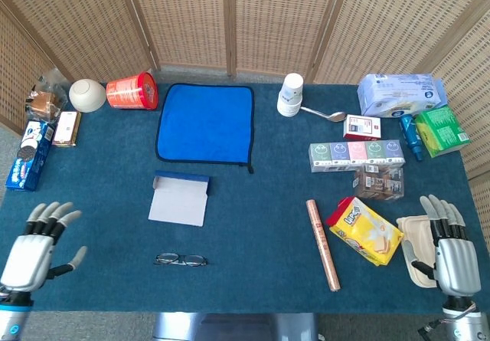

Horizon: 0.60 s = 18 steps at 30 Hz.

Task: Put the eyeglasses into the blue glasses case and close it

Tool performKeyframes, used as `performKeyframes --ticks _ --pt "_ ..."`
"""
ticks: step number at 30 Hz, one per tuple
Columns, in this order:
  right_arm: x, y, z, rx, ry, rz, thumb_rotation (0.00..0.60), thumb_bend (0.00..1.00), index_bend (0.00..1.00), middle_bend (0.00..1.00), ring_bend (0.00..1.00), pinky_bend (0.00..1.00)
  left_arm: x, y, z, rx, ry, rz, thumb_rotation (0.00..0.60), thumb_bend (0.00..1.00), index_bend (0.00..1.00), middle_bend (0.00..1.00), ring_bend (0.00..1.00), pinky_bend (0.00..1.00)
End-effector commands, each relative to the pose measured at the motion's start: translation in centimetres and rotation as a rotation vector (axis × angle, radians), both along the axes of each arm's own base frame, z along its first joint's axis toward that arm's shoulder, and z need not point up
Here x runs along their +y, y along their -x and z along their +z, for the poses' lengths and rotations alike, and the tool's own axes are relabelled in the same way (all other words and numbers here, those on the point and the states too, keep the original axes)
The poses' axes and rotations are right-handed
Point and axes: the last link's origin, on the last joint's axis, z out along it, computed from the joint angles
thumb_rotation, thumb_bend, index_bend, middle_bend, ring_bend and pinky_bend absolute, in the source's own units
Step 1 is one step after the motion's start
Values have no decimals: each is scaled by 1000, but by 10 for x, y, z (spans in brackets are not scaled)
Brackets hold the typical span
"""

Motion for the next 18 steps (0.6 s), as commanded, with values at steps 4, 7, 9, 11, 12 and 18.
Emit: performKeyframes --ticks 4,7,9,11,12,18 --pt "2 1 3 2 8 -2 600 382 0 54 0 55 7 -22 -35 56 134 -76 445 301 142 89 45 0" --pt "4 1 5 1 10 0 600 382 0 54 0 55 8 -34 -55 72 202 -99 427 301 137 73 34 0" --pt "5 2 6 0 11 2 600 382 0 54 0 55 9 -40 -65 86 227 -110 427 301 135 68 28 0" --pt "6 2 7 -4 13 5 600 382 0 53 0 55 9 -46 -76 99 243 -126 421 300 132 66 23 0" --pt "7 2 7 -6 13 6 600 382 0 53 0 55 9 -48 -81 104 251 -133 421 300 131 65 21 0" --pt "10 2 10 -11 23 19 600 382 0 54 0 55 8 -64 -112 125 287 -172 421 298 128 60 12 0"
